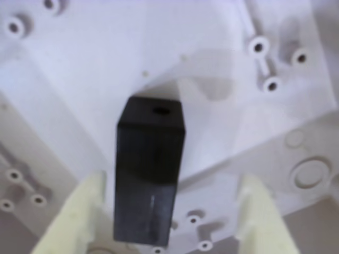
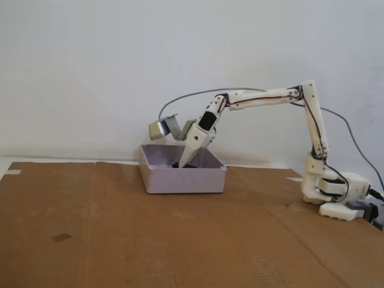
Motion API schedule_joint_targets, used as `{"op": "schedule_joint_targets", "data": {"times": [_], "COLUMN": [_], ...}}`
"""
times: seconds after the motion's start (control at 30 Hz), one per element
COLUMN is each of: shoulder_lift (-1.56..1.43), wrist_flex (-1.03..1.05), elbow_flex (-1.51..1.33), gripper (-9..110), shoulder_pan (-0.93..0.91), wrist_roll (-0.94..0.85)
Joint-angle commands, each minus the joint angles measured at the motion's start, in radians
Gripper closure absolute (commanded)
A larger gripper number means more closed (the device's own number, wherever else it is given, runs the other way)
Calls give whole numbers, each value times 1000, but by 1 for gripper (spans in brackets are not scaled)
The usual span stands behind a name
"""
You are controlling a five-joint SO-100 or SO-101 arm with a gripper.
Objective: Grasp a block and put it in the box.
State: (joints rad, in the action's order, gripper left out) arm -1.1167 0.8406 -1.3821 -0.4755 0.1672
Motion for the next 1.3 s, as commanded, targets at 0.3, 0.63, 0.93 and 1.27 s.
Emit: {"op": "schedule_joint_targets", "data": {"times": [0.3,0.63,0.93,1.27], "shoulder_lift": [-100,-155,-239,-347], "wrist_flex": [-12,-11,-11,-11], "elbow_flex": [132,147,149,149], "gripper": [70,70,70,70], "shoulder_pan": [37,38,54,83], "wrist_roll": [-9,-9,-9,-9]}}
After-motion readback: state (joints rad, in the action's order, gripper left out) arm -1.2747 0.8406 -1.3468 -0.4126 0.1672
